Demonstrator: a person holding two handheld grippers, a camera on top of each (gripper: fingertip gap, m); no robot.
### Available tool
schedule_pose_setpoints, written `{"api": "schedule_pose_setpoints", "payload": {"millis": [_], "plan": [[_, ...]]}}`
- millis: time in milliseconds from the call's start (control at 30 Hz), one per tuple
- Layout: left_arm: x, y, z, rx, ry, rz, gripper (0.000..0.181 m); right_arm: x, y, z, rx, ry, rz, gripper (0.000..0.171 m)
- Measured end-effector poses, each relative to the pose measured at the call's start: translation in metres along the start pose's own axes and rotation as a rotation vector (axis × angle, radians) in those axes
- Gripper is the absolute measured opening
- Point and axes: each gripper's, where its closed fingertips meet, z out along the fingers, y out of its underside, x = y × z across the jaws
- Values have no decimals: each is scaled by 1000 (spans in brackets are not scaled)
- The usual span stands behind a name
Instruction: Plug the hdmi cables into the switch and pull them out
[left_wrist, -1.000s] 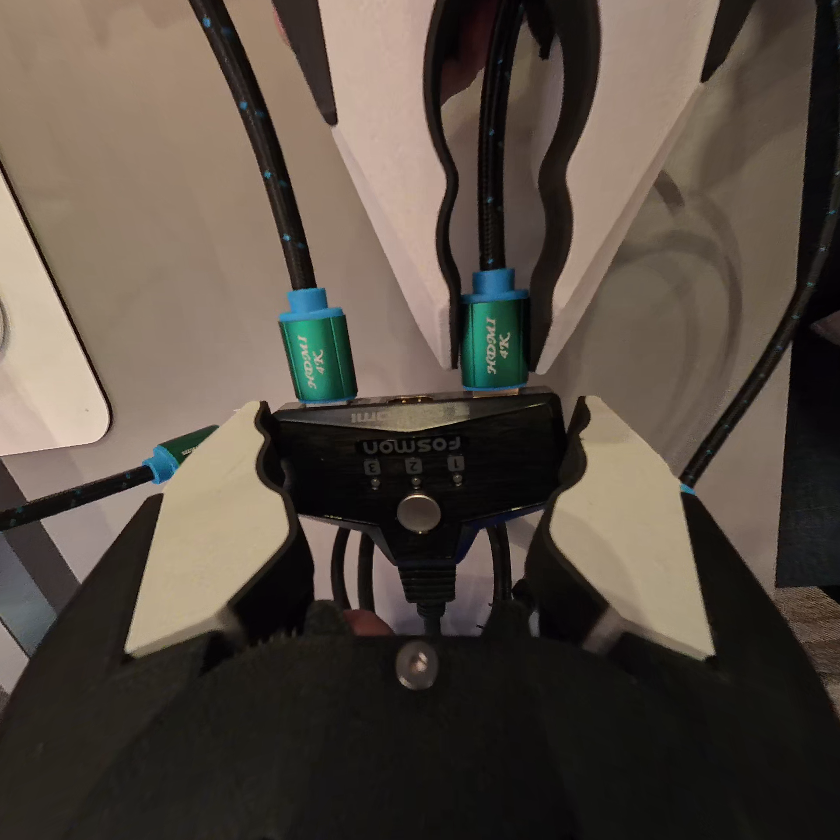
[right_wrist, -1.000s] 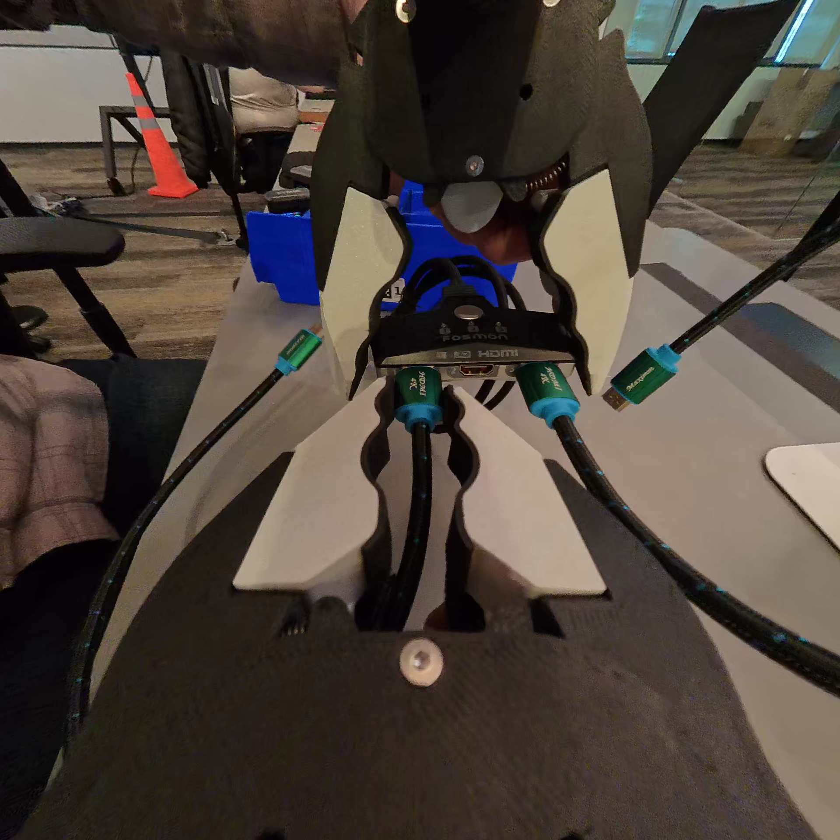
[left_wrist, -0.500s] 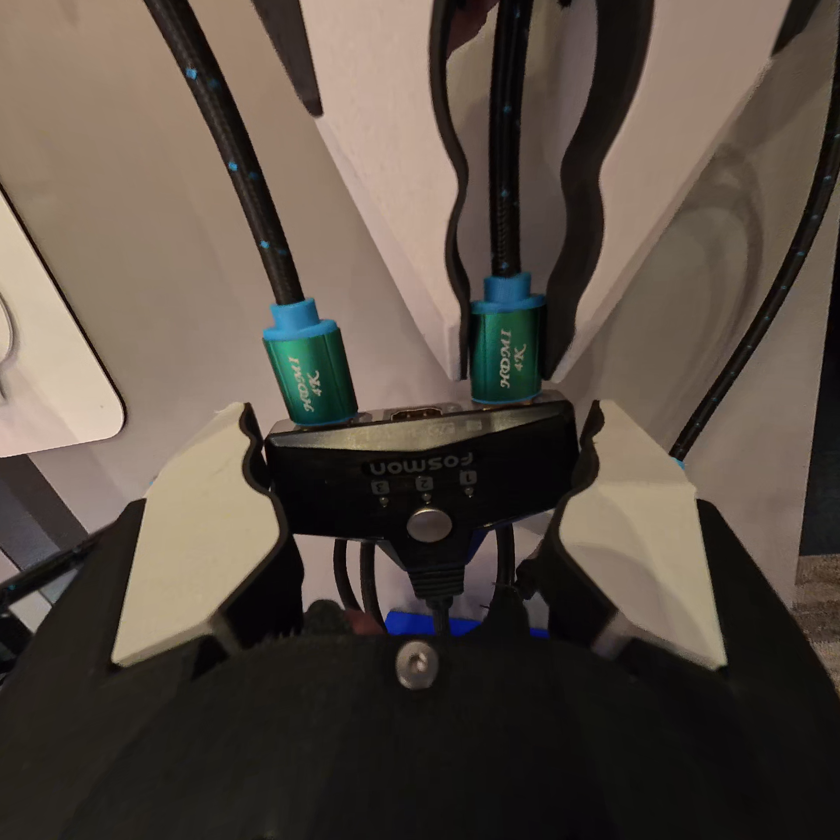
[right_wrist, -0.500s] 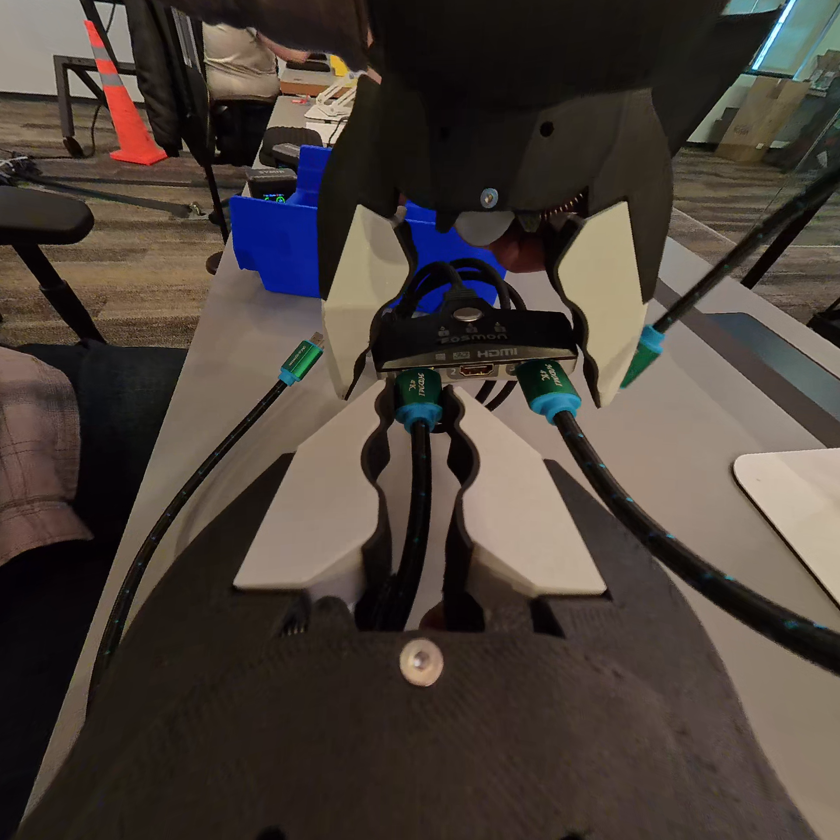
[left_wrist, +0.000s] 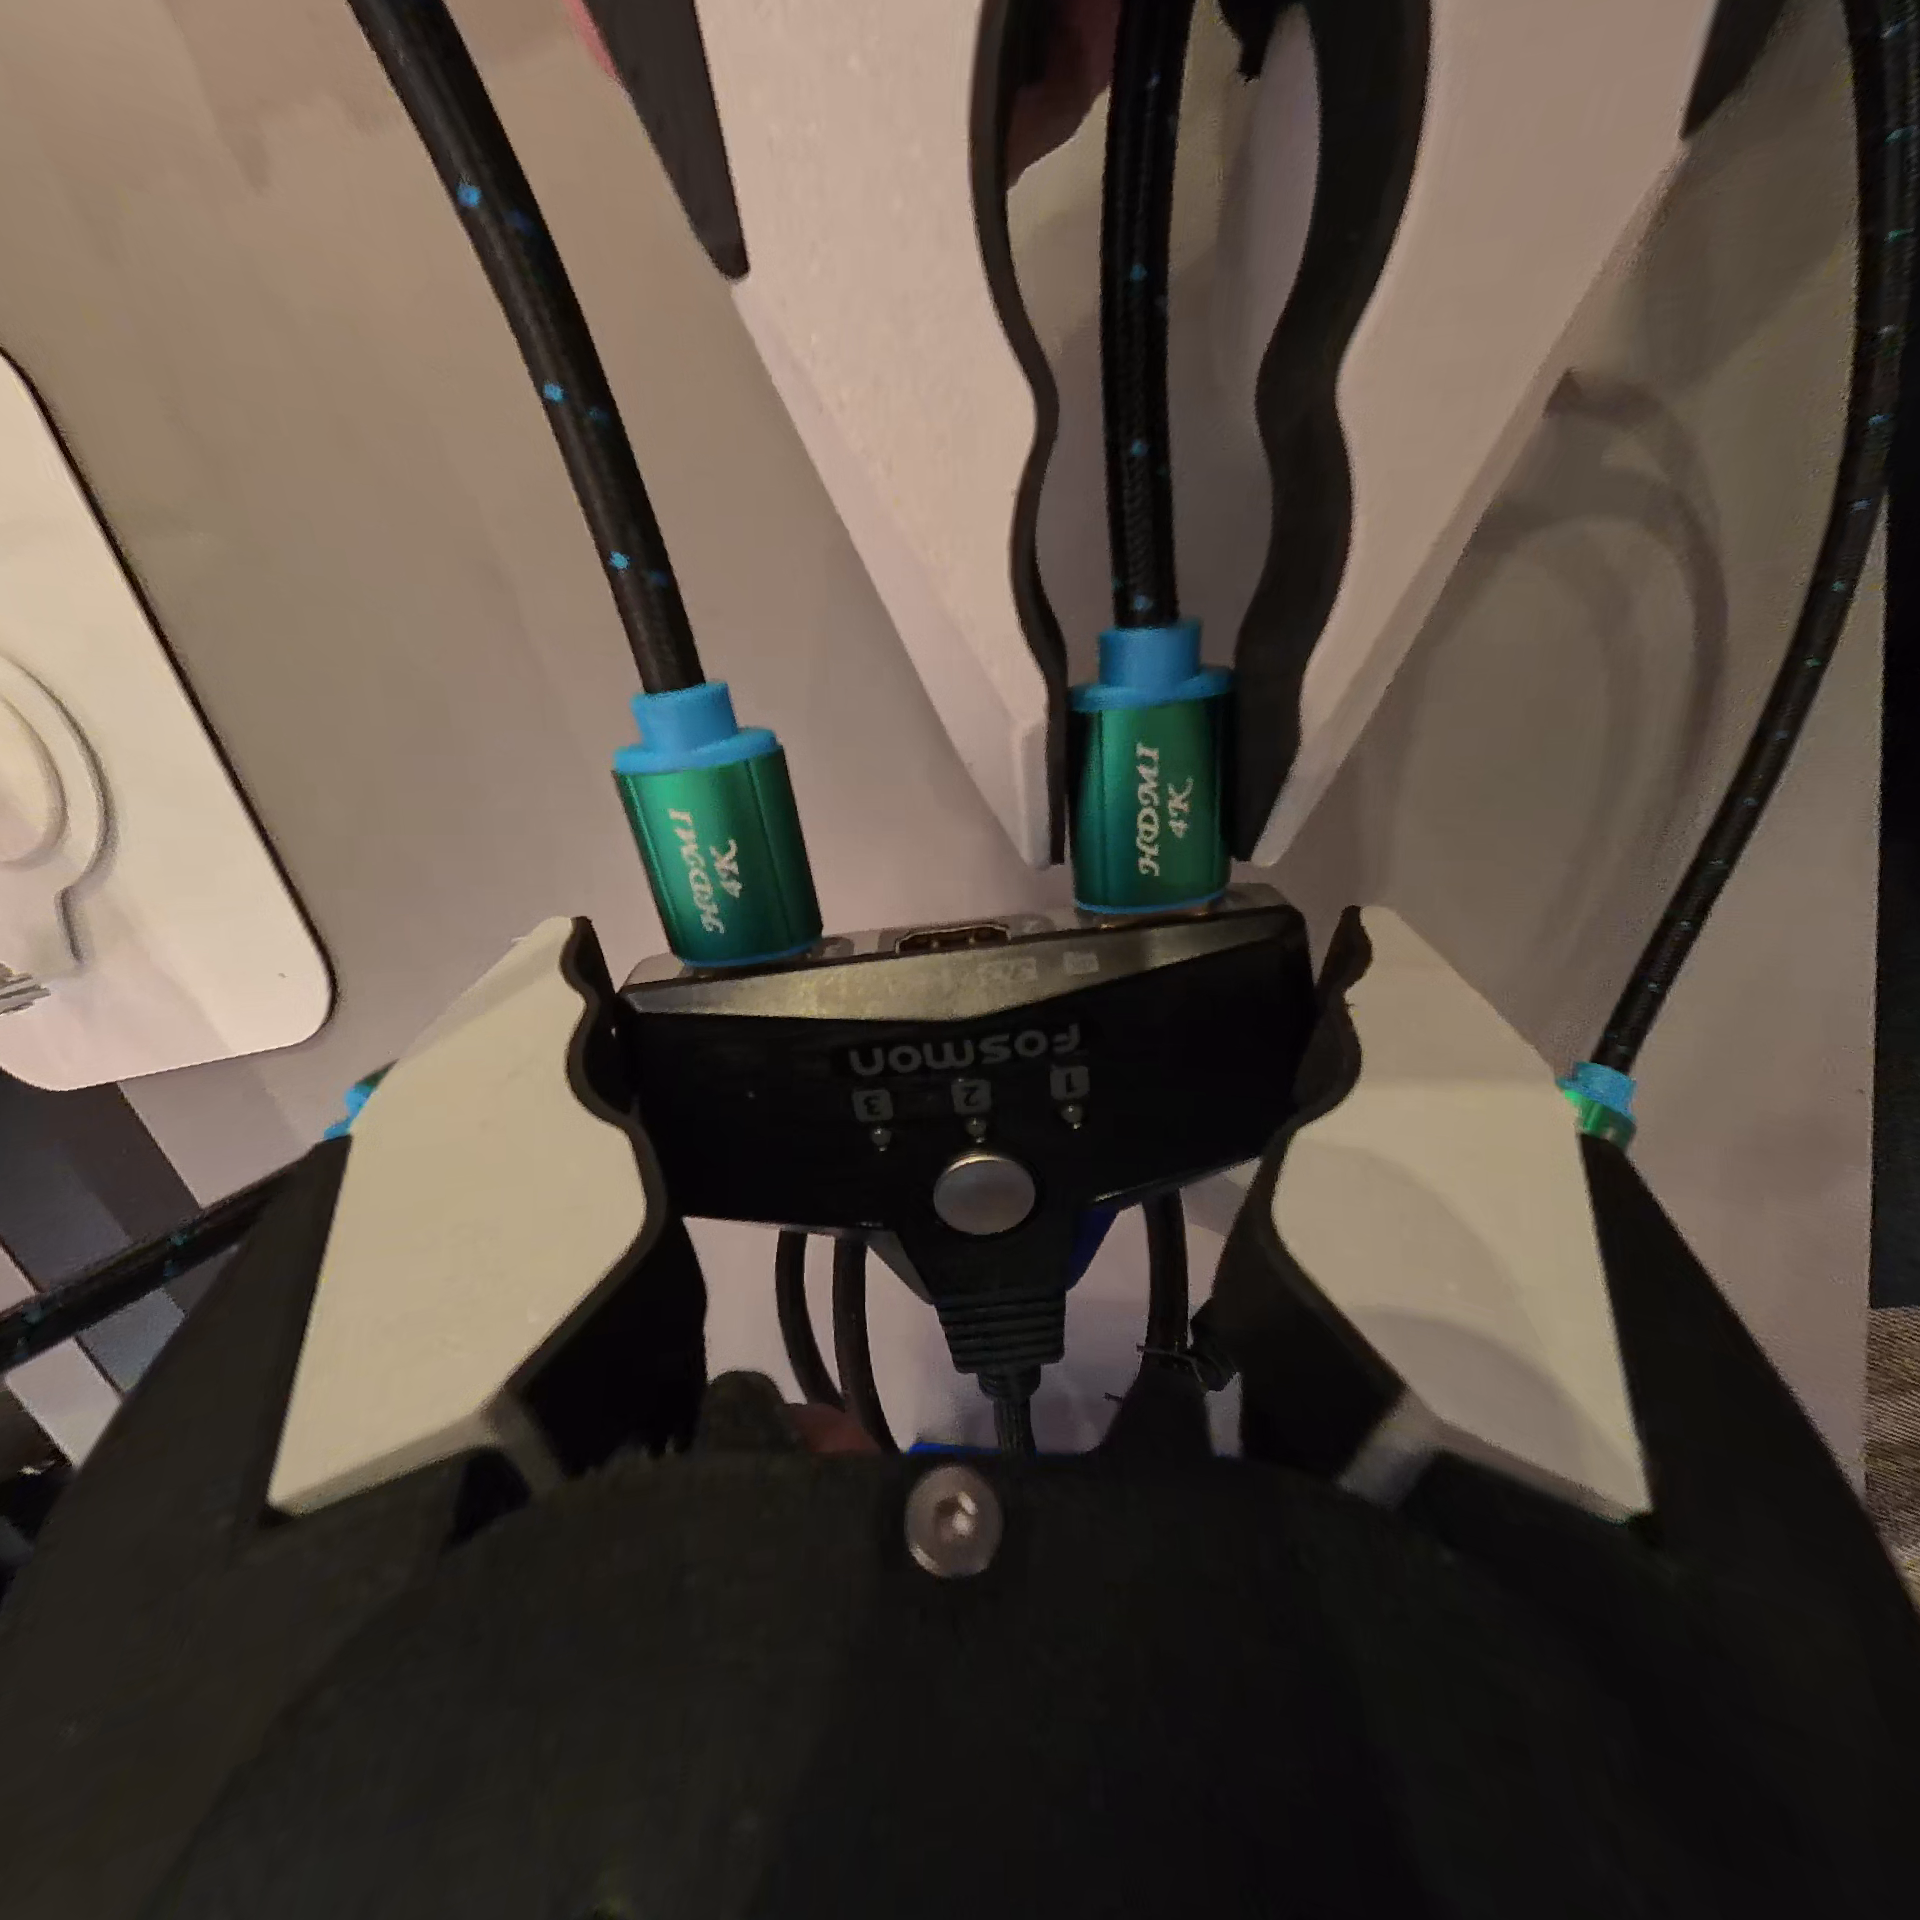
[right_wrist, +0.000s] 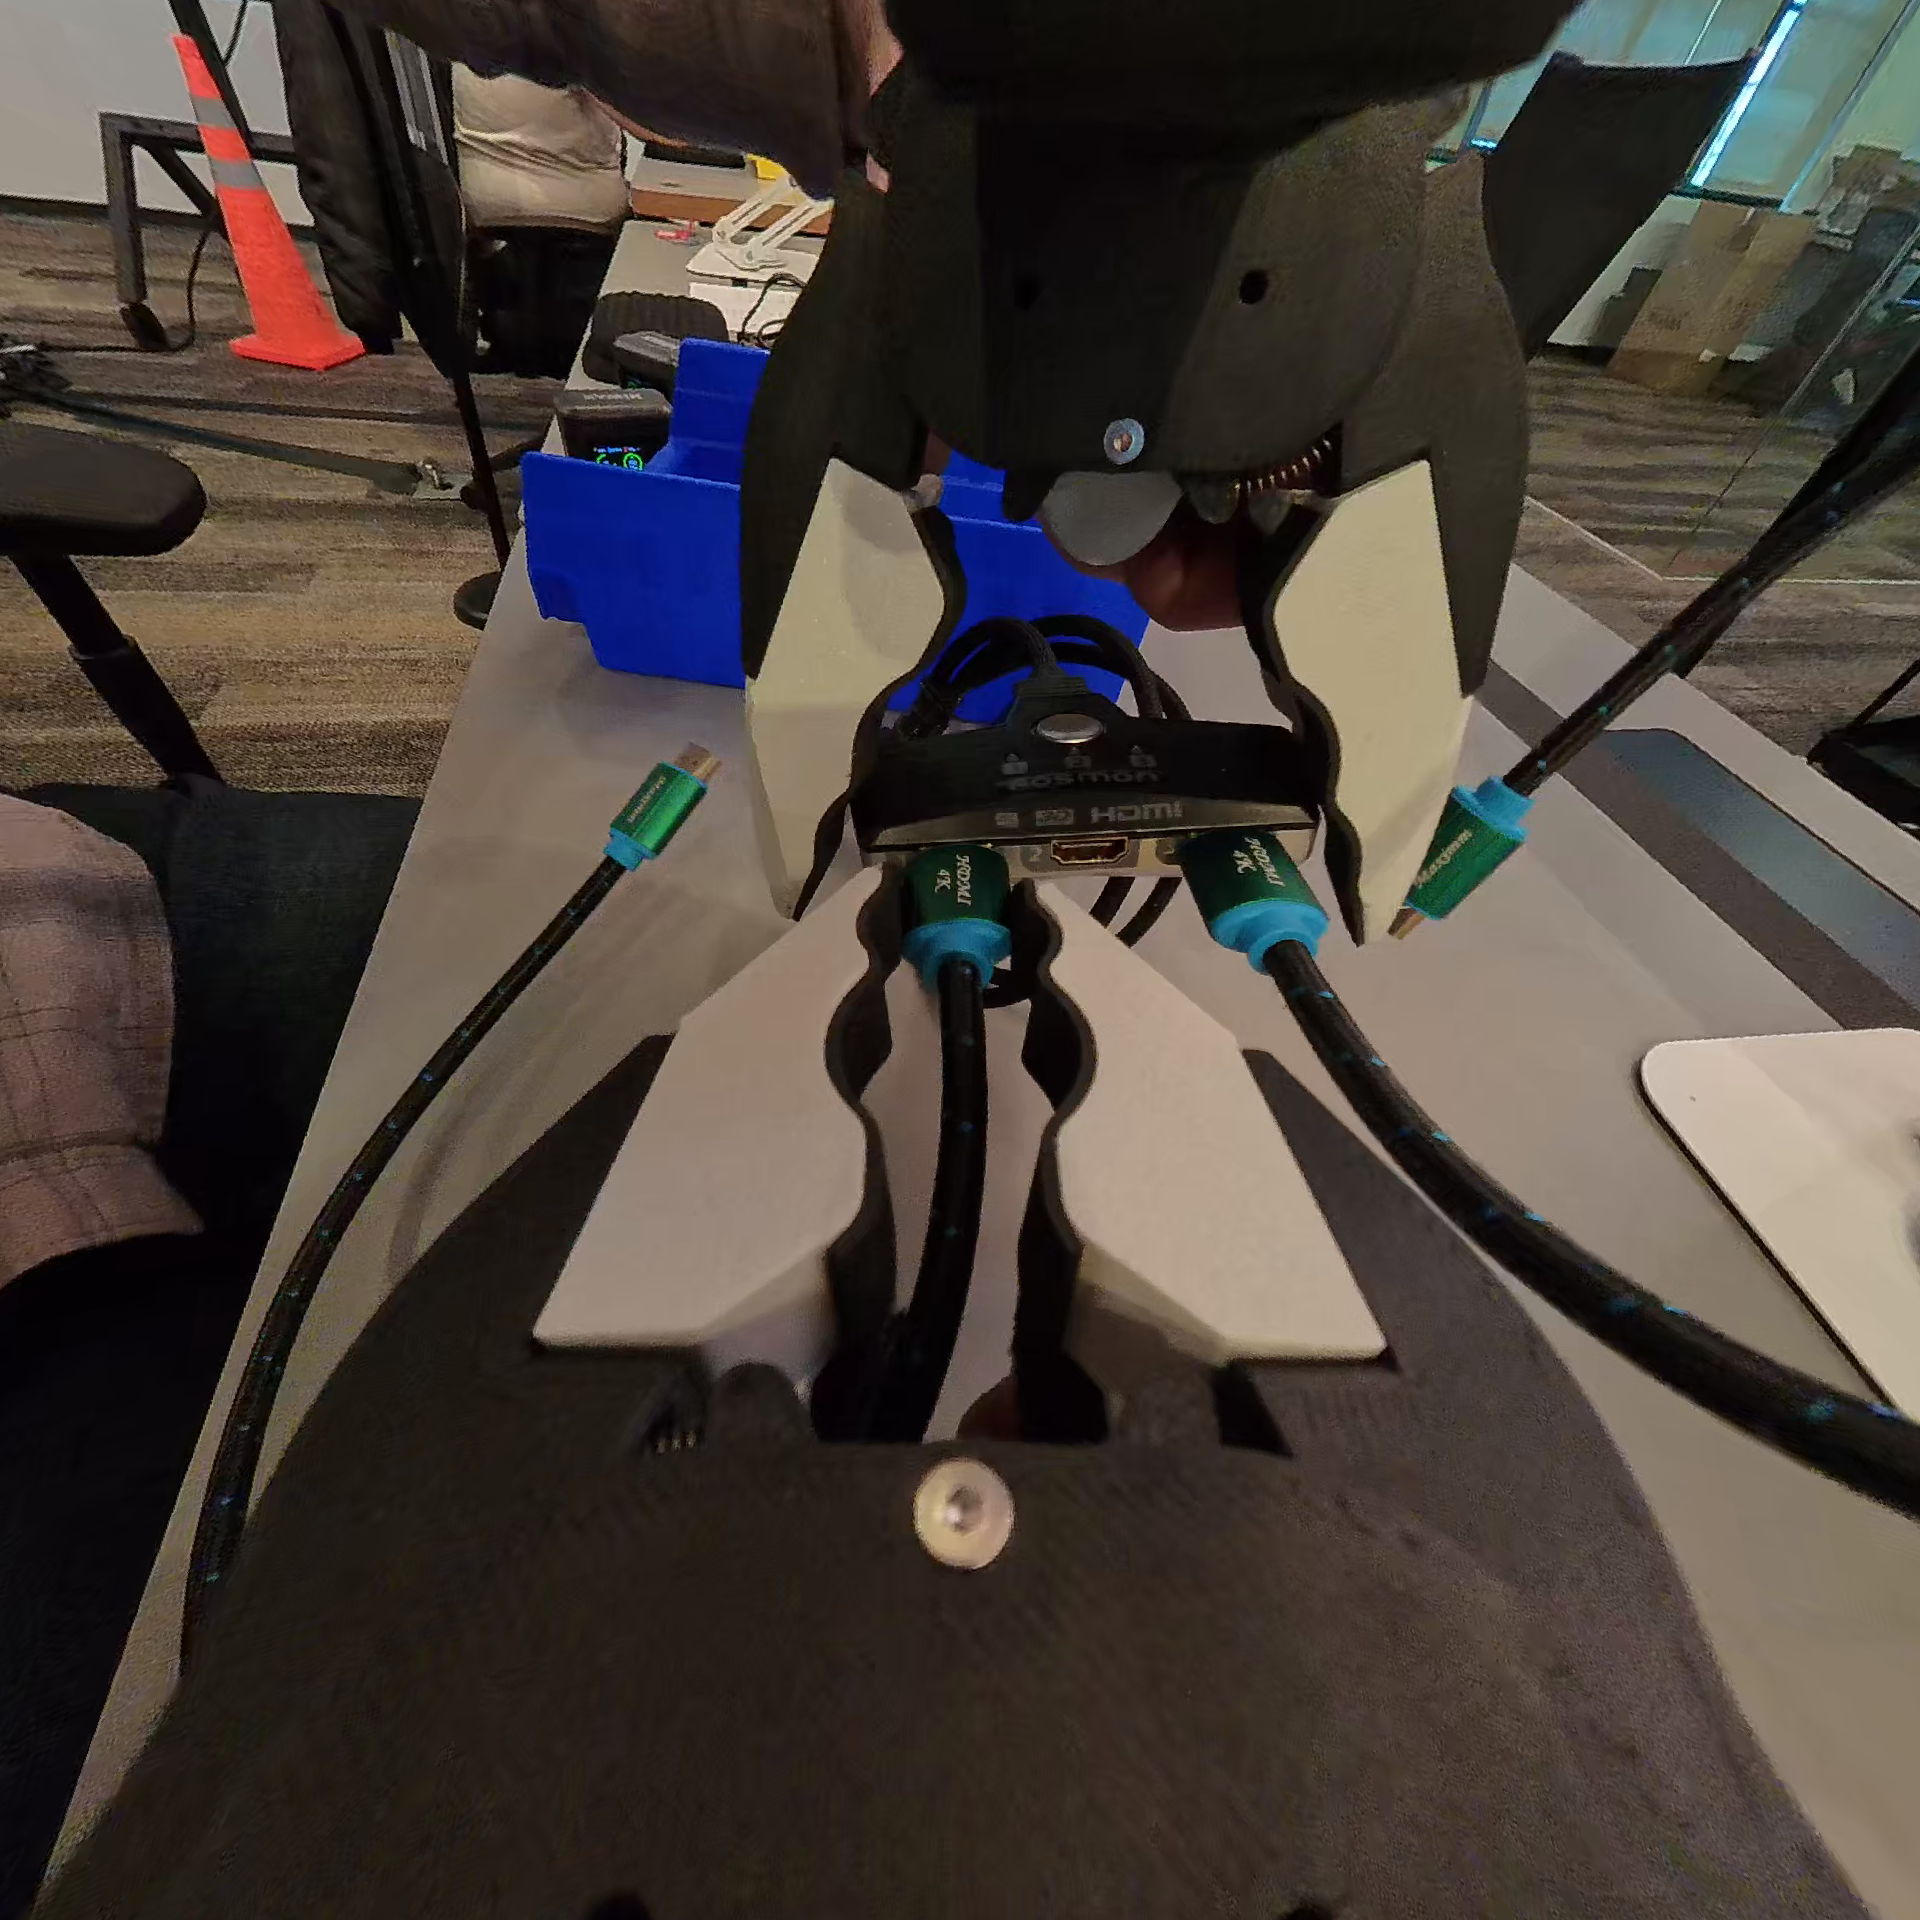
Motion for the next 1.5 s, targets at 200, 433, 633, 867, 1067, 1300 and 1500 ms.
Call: {"api": "schedule_pose_setpoints", "payload": {"millis": [200, 433, 633, 867, 1067, 1300, 1500], "plan": [[-2, -1, -2, 6, -17, 10, 125, 2, -2, -1, 17, 19, 3, 18], [0, 5, -4, -13, -17, -10, 124, 0, -3, 3, -16, 65, -36, 18], [1, 5, -6, -21, -22, -3, 124, -2, -6, 2, -25, 55, -63, 18], [2, 0, -6, -20, -43, 49, 124, -6, -6, -2, -28, -24, -89, 18], [-3, -2, -7, -15, -66, 75, 124, -3, -7, -4, -2, -33, -80, 18], [-10, -5, -12, 48, -61, 5, 124, 5, -16, -6, 69, 52, -59, 18], [-4, -7, -16, 123, 5, -69, 124, 5, -25, -6, 93, 90, -84, 17]]}}
